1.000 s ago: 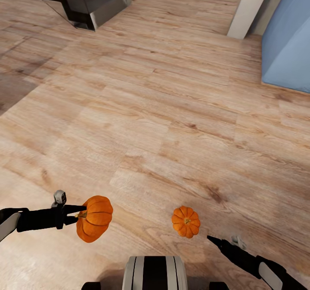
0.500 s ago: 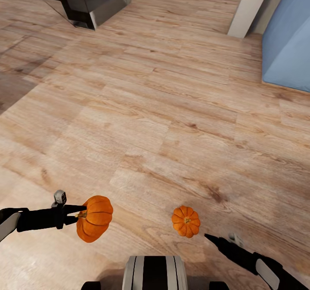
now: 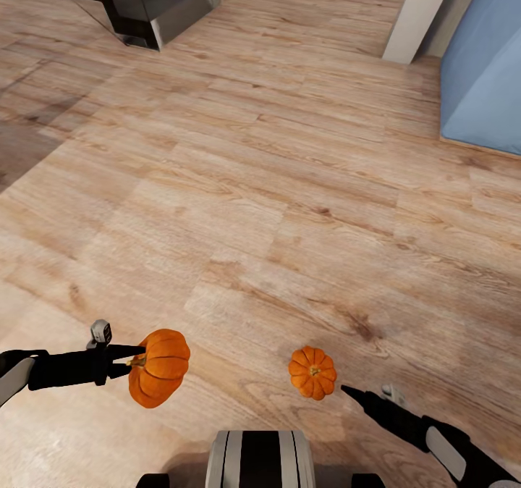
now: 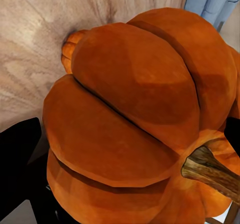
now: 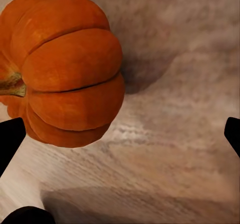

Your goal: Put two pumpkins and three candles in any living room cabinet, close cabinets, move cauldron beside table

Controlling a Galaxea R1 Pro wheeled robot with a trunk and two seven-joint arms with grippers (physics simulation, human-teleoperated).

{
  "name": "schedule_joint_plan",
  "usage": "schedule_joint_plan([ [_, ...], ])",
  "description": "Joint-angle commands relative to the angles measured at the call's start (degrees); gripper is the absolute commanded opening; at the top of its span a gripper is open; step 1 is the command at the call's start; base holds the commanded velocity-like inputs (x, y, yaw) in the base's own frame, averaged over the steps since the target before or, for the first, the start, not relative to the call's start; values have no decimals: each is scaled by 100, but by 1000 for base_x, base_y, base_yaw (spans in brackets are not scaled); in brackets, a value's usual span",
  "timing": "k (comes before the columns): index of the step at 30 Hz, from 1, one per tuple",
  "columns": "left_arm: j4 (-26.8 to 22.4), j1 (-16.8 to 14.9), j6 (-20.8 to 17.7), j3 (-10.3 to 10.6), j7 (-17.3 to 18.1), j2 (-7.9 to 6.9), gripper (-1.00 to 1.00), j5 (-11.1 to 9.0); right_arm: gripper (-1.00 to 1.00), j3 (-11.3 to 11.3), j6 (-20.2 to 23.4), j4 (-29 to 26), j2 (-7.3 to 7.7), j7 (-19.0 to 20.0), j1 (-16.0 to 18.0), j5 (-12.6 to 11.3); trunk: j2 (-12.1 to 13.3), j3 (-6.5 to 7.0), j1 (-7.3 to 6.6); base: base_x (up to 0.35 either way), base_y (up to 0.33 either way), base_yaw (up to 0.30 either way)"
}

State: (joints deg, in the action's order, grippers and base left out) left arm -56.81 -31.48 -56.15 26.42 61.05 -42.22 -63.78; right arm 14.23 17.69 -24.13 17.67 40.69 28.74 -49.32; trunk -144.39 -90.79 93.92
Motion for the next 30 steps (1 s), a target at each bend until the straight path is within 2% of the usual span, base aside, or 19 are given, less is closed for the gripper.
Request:
schedule_joint_plan([
  [1, 3, -7, -28, 21, 10, -6, -100, -29, 100, 27, 36, -3, 5, -9, 8, -53, -2, -3, -1, 0, 0, 0],
  [8, 3, -7, -28, 23, 8, -6, -100, -29, 100, 19, 31, 4, 4, -48, 17, 197, -2, -3, -1, 0, 14, 0],
  [30, 29, -7, -28, 31, 3, -2, -100, -29, 100, 19, 24, 5, 0, -68, 17, 222, -2, -3, -1, 33, 30, 0],
])
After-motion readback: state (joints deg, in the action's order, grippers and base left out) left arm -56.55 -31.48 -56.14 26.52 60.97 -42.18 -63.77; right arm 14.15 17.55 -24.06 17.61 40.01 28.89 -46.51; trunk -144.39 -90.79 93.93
